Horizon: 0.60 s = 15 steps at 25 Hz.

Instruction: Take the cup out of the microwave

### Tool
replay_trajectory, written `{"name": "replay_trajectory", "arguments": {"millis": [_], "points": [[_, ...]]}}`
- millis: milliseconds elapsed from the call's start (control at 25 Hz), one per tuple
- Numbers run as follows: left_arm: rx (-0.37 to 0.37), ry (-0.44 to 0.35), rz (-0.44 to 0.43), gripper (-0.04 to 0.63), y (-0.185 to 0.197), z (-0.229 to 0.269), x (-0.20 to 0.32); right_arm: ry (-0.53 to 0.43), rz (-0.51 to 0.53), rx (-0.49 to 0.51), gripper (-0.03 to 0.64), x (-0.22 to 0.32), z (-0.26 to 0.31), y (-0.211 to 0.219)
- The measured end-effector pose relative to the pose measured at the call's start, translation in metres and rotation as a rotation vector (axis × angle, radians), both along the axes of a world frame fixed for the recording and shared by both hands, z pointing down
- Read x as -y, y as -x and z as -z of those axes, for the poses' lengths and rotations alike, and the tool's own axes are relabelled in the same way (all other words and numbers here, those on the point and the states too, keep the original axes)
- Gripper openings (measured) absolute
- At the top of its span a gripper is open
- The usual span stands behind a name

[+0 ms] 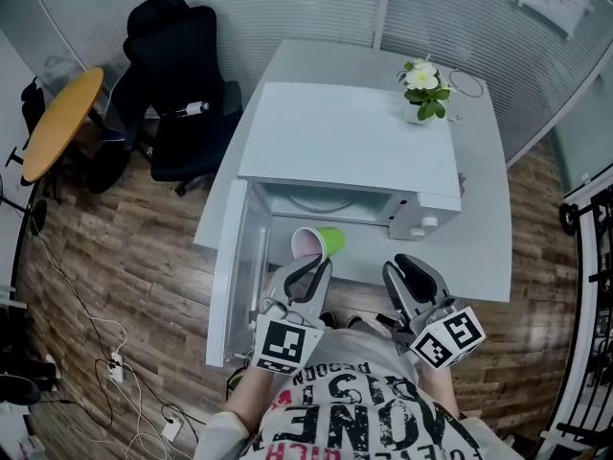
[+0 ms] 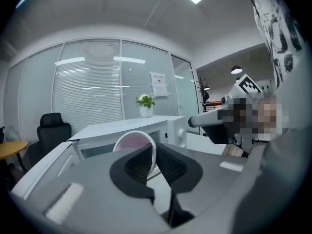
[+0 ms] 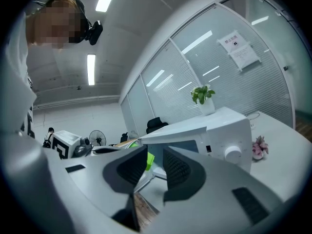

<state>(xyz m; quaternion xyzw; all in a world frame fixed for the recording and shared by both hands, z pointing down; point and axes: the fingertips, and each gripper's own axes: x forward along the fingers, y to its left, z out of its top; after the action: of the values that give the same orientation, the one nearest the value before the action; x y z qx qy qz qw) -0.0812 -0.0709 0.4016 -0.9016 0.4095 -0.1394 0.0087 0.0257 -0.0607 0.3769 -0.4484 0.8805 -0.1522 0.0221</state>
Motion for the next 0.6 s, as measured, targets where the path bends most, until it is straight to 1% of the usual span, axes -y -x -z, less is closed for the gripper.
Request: {"name": "replay_trajectory", "arguments": {"millis": [80, 280, 480, 600], "points": [[-0.027, 0.000, 0.024, 0.038, 0.006, 0.003, 0.001, -0.005, -0.001, -0.006, 0.111, -0.001, 0.002, -0.001], [-0.045, -0.019, 0.055, 0.037, 0.012, 0.007, -0.001, -0.003, -0.008, -0.019, 0.112, -0.005, 0.005, -0.007], [-0.107, -0.029, 0.100, 0.037, 0.018, 0.018, -0.007, -0.015, -0.010, -0.029, 0.110, -0.006, 0.013, -0.007], [-0.139, -0.028, 0.108, 0.037, 0.018, 0.023, -0.010, -0.020, -0.015, -0.040, 0.110, -0.005, 0.017, -0.007]]}}
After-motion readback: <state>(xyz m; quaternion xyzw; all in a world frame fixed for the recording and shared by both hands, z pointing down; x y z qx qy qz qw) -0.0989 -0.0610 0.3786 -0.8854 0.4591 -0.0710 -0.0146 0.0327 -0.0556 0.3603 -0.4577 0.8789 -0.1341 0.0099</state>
